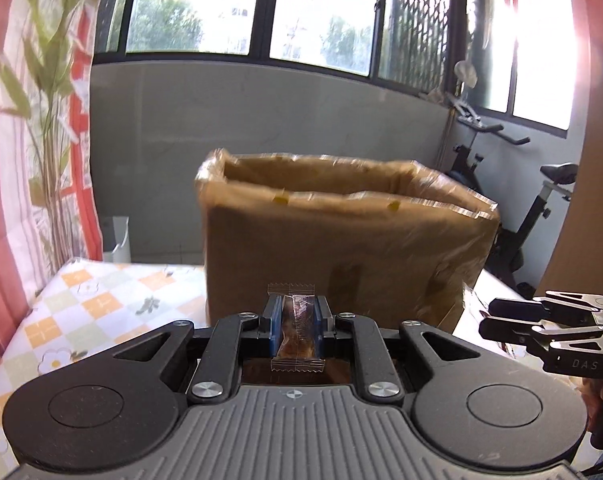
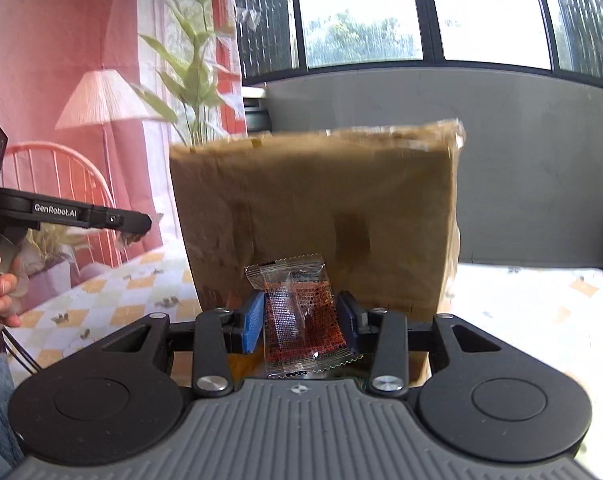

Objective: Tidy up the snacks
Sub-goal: 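Carry both snacks over the open box and open both tools to drop them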

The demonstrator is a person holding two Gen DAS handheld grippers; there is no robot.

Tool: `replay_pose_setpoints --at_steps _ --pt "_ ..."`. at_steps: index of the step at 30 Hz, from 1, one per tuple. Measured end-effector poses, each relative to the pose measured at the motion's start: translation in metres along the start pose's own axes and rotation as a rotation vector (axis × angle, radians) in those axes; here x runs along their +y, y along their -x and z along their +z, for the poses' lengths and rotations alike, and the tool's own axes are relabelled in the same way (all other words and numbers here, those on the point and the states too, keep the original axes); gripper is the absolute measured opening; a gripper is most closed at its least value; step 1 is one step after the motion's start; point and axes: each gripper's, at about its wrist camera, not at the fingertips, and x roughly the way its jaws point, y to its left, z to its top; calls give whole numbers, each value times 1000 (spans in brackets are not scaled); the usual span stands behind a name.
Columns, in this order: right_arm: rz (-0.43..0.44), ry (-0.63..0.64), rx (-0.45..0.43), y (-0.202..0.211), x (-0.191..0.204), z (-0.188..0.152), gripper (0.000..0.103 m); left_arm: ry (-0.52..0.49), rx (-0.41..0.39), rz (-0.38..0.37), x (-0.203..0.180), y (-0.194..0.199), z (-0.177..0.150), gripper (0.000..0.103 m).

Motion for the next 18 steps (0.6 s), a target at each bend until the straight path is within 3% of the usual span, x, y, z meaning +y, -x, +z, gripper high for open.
replay_pose_setpoints --at_steps 3,7,11,14,15,17,18 --pt "12 30 -89 4 1 37 42 -56 -98 -19 -15 -1 29 17" --pt "0 53 -142 -11 0 79 42 -59 -160 -46 -26 -26 63 17" --pt "-42 108 -159 -41 -2 106 42 -50 -153 -44 -38 -65 84 18" --pt "-75 90 -117 -67 -12 116 42 -50 -116 -31 -44 -93 91 19" --pt "-83 74 -92 -75 -17 118 43 -47 -98 -24 -46 -99 91 22" --pt "-108 48 -51 -83 -24 120 47 -30 -80 -7 -46 -107 91 58" --pt "-113 40 -41 -83 -26 119 51 -13 -83 -8 -44 -107 90 66"
